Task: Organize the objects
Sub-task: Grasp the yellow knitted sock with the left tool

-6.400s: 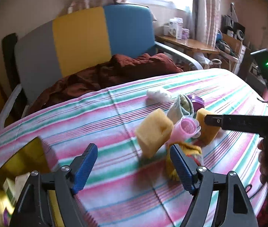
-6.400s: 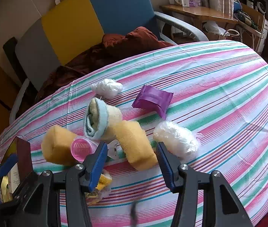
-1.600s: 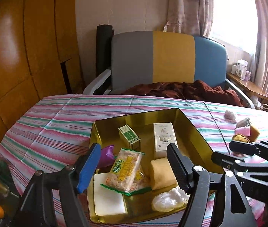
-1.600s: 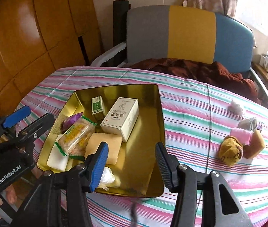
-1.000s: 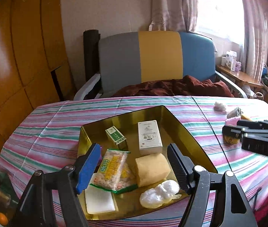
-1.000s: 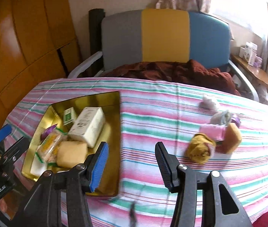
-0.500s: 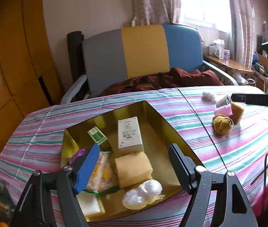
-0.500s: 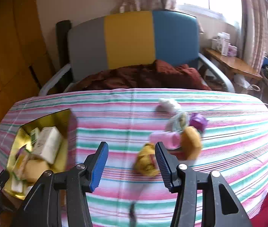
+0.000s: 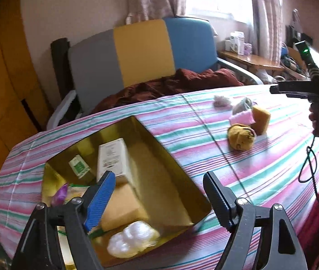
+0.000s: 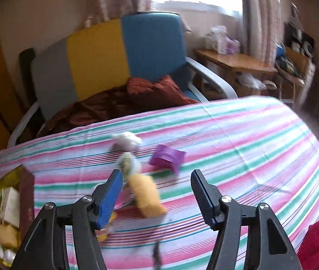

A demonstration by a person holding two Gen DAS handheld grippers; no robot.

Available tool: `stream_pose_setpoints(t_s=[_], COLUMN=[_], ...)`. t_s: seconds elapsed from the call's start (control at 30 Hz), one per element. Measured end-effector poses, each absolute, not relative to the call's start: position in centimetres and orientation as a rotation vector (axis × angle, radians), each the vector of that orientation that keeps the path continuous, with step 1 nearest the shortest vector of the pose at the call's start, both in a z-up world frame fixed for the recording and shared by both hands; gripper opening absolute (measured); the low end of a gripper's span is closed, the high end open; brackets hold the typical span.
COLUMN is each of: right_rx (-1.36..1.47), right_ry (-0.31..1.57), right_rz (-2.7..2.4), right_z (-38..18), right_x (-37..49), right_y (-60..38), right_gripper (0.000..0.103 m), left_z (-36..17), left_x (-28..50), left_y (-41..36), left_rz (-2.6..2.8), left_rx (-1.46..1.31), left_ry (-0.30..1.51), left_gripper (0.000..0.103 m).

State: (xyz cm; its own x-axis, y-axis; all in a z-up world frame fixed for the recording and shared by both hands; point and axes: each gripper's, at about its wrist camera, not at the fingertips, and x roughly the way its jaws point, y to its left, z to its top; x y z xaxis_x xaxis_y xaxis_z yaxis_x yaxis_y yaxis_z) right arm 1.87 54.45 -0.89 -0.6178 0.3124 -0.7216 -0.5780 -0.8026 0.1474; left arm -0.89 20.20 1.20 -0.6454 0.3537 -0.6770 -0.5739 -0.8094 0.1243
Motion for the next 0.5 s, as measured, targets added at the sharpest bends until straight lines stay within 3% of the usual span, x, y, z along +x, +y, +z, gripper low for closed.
stream_pose_setpoints(t_s=[0.13, 0.5], right_rx=[-1.021, -1.058], right_ry=[0.692, 0.770], right_rz=[2.319, 2.325], right_z=[-2.9, -3.4], right_x=[2.4, 2.6], right_y=[56.9, 57.2], right_gripper=[0.064, 0.064], left_z=[0.5, -2.0], left_x=[-1.1, -3.0], left_y=[22.8, 31.4], left_rz=[2.350, 2.165], left_rx=[-0.922, -1.013], left_ry=[0.467, 0.434], left_gripper=[0.081, 0.081])
